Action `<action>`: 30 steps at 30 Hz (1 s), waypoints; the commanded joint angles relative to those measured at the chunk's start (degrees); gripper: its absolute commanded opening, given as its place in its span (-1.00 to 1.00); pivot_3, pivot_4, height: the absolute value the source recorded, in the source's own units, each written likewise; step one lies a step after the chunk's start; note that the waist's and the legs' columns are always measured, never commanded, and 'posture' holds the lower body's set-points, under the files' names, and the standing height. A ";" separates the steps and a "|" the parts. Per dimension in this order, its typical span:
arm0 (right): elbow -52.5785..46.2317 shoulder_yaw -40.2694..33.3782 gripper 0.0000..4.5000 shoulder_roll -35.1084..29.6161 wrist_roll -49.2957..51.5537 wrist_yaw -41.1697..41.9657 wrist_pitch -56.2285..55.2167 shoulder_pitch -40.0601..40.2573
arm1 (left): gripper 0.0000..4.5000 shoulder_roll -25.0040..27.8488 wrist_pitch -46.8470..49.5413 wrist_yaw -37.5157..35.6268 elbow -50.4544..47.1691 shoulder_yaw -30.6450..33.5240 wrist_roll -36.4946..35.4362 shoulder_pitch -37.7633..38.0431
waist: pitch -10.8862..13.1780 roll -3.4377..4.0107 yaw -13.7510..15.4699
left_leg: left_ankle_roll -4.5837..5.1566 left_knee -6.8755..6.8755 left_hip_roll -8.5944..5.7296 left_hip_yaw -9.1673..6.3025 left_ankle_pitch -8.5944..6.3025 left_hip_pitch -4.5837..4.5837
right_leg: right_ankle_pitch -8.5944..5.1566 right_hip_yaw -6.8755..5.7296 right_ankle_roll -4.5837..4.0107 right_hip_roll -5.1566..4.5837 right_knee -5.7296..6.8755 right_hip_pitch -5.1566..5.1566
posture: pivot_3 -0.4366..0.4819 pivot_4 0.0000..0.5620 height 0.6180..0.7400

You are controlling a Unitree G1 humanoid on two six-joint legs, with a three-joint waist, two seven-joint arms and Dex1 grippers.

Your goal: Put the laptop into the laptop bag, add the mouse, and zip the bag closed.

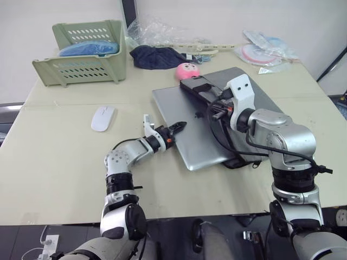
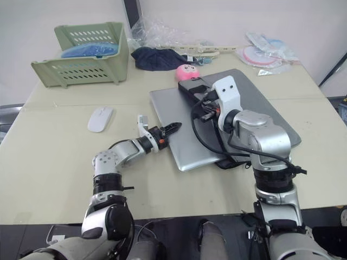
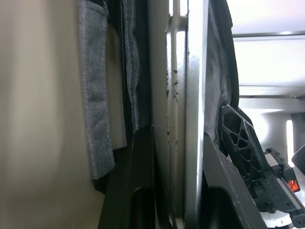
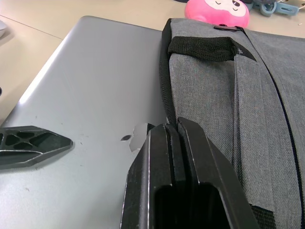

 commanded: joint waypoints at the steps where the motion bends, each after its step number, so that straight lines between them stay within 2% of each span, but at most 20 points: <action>1: -2.98 -1.37 -0.99 0.15 1.10 -0.88 -0.11 -1.85 | -0.76 -1.88 -1.60 -3.55 -1.06 -1.59 -2.62 -3.85 | 0.00 0.00 0.00 | 0.00 0.00 0.00 0.00 0.00 0.00 | 0.00 0.00 0.00 0.00 0.00 0.00 | -0.05 -0.47 1.00; 15: -6.78 -1.30 -0.99 2.36 2.12 -2.44 2.72 -2.04 | -0.76 -2.39 -12.34 -8.55 11.59 -4.75 3.35 -10.41 | 0.00 0.00 -0.05 | 0.01 0.00 -0.01 0.02 0.01 -0.01 | 0.00 -0.01 0.00 0.01 0.00 -0.01 | -0.05 -0.47 1.00; 30: -8.06 -1.33 -0.99 5.19 3.22 -4.78 4.51 -3.69 | -0.76 -3.45 -14.43 -11.71 16.41 -5.81 5.99 -12.84 | 0.00 0.01 -0.08 | 0.02 0.00 -0.01 0.02 0.01 0.00 | 0.00 -0.01 0.00 0.00 0.00 -0.01 | -0.05 -0.47 1.00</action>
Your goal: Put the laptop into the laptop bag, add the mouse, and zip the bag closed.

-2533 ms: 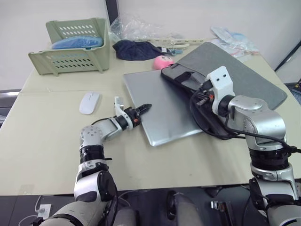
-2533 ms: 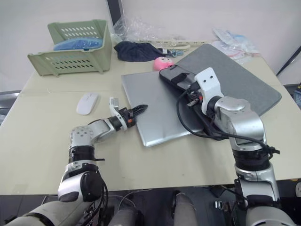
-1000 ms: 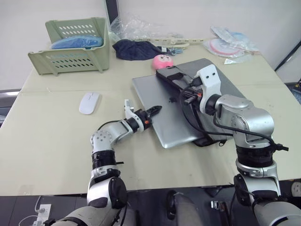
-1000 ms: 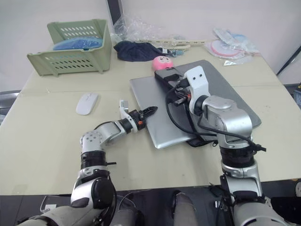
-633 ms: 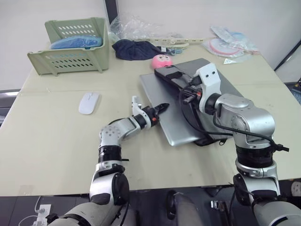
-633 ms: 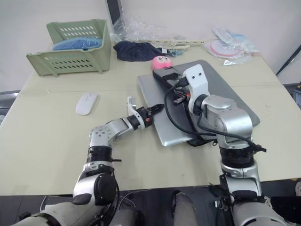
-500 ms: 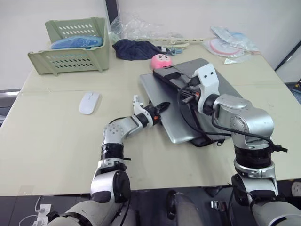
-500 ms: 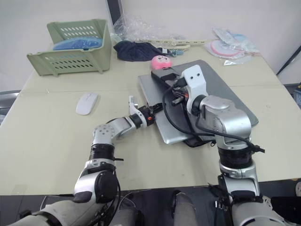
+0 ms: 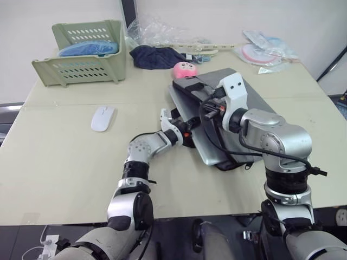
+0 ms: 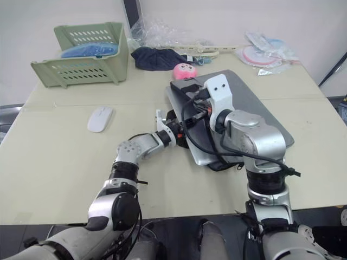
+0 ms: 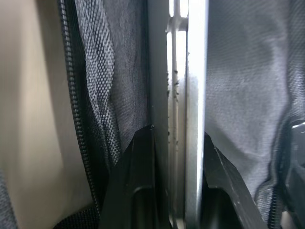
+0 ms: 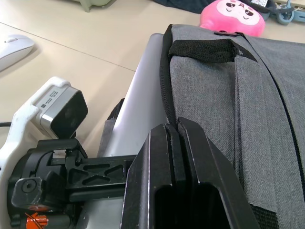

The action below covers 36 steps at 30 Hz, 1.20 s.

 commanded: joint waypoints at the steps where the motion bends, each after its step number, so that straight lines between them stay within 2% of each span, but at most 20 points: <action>1: -3.75 -1.38 -0.99 0.92 1.49 -0.80 -0.16 -2.09 | -0.76 -1.82 -1.04 -4.48 0.20 -0.56 -0.90 -4.06 | 0.00 0.00 0.02 | 0.00 0.00 0.00 0.00 0.00 0.00 | 0.00 0.00 0.00 0.00 0.00 0.00 | -0.05 -0.47 1.00; 21: -7.40 -1.43 -0.99 4.88 2.84 -2.99 4.26 -3.14 | -0.76 -0.54 -13.10 -10.44 17.81 1.90 5.71 -13.38 | 0.00 0.01 -0.03 | 0.01 -0.02 0.00 0.00 0.00 -0.01 | 0.00 -0.03 0.00 0.00 0.00 0.00 | -0.05 -0.47 1.00; 29: -7.62 -1.44 -0.99 5.52 2.76 -3.20 4.72 -3.31 | -0.76 -0.65 -13.61 -11.50 19.64 2.48 6.41 -13.98 | 0.00 0.01 -0.06 | 0.01 -0.02 0.00 0.00 0.01 0.00 | 0.00 -0.02 0.00 0.00 0.00 0.00 | -0.05 -0.47 1.00; 32: -7.60 -1.42 -1.00 5.67 2.70 -3.27 4.72 -3.29 | -0.34 -0.60 -12.81 -11.54 19.23 2.88 6.06 -13.76 | 0.00 0.01 -0.09 | 0.01 -0.03 0.00 0.00 0.01 0.00 | 0.00 -0.02 0.00 0.00 0.00 -0.01 | -0.05 -0.47 1.00; 36: -7.55 -1.44 -1.00 5.51 2.59 -3.19 4.46 -2.96 | 0.45 -0.44 -10.47 -12.45 17.80 2.30 6.31 -13.32 | 0.00 0.01 -0.10 | 0.01 -0.03 0.00 0.00 0.01 0.01 | 0.00 -0.02 0.00 0.00 0.00 -0.01 | -0.05 -0.47 1.00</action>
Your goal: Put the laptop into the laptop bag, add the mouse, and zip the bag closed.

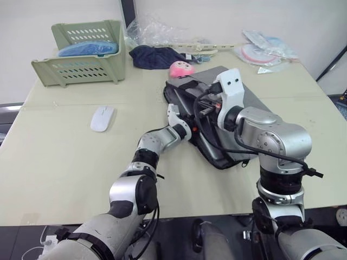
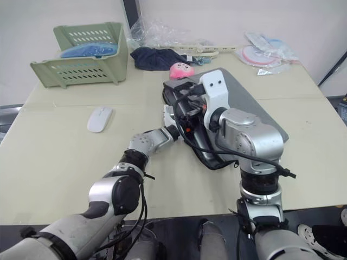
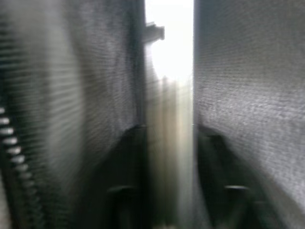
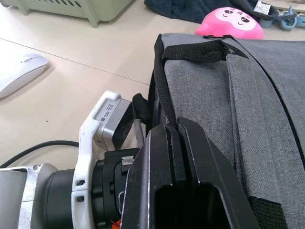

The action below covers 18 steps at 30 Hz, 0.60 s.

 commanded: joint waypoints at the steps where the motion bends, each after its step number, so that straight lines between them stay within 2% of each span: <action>1: -3.82 0.25 -1.00 0.54 1.87 0.30 -0.86 -1.95 | 0.70 -0.82 2.80 -2.72 -3.40 -0.86 -0.36 -1.92 | 0.00 0.00 0.01 | 0.00 0.00 0.00 0.00 0.00 0.00 | 0.00 0.00 0.00 0.00 0.00 0.00 | -0.05 -0.47 1.00; 3: -3.85 0.26 -1.00 0.57 1.83 0.25 -0.87 -1.90 | 0.95 -0.87 4.92 -3.13 -5.38 -1.62 -0.34 -0.84 | 0.00 0.00 0.01 | 0.00 0.00 0.00 0.00 0.00 0.00 | 0.00 0.00 0.00 0.00 0.00 0.00 | -0.05 -0.47 1.00; 15: -3.43 0.29 -1.00 0.21 2.05 0.25 -1.47 -1.43 | 0.95 -0.53 11.79 -0.26 -17.59 -2.85 -1.30 6.12 | 0.00 0.01 -0.16 | 0.00 -0.01 0.02 0.00 0.00 0.02 | 0.00 0.01 0.00 0.01 0.01 -0.01 | -0.05 -0.47 1.00; 18: -3.12 0.47 -1.00 0.02 2.18 0.29 -1.79 -1.42 | 0.58 -0.68 12.29 0.04 -19.14 -3.06 -1.20 6.76 | 0.00 0.01 -0.13 | 0.00 -0.01 0.01 0.00 0.00 0.02 | 0.00 0.01 0.00 0.01 0.01 -0.01 | -0.05 -0.47 1.00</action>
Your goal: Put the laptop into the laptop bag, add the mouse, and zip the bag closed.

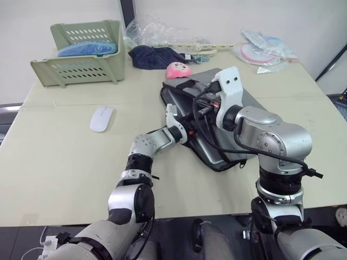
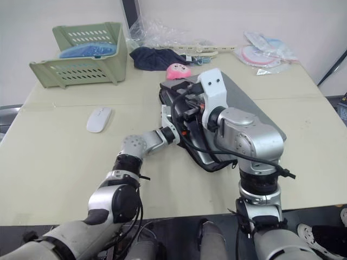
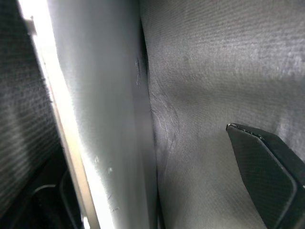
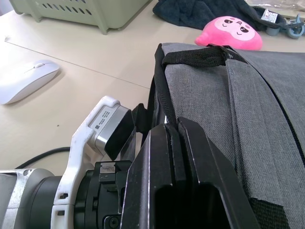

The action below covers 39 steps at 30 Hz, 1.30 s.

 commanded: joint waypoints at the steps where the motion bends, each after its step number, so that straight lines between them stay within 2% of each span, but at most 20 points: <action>1: -2.08 0.36 -1.00 -0.22 1.04 0.30 -1.74 -1.14 | 0.40 -0.58 1.58 -0.47 -3.78 -1.15 -0.74 -0.49 | 0.00 0.00 0.03 | 0.00 0.00 0.00 0.00 0.00 0.00 | 0.00 0.00 0.00 0.00 0.00 0.00 | -0.05 -0.47 1.00; 12: -1.92 0.65 -1.00 -0.57 1.09 0.33 -2.02 -0.76 | 0.40 -0.37 3.84 1.19 -8.56 -1.77 -1.05 0.39 | 0.00 0.00 0.02 | 0.00 0.00 0.00 0.00 0.00 -0.01 | 0.00 0.00 0.00 0.00 0.00 0.00 | -0.05 -0.47 1.00; 31: -1.66 0.87 -1.00 -1.18 1.11 0.46 -2.91 0.48 | 0.40 3.92 19.48 10.40 -31.94 0.87 -7.68 11.32 | 0.00 0.01 0.05 | 0.00 0.00 0.00 -0.02 0.00 0.00 | 0.00 0.01 0.00 0.00 0.01 -0.02 | -0.05 -0.47 1.00; 39: -1.23 0.91 -1.00 -1.59 1.45 0.66 -3.27 0.86 | 0.40 8.42 25.26 15.81 -41.70 4.35 -11.52 14.39 | 0.00 0.01 0.05 | -0.01 0.02 0.01 -0.01 0.00 0.03 | 0.00 0.05 0.00 0.00 0.04 -0.02 | -0.05 -0.47 1.00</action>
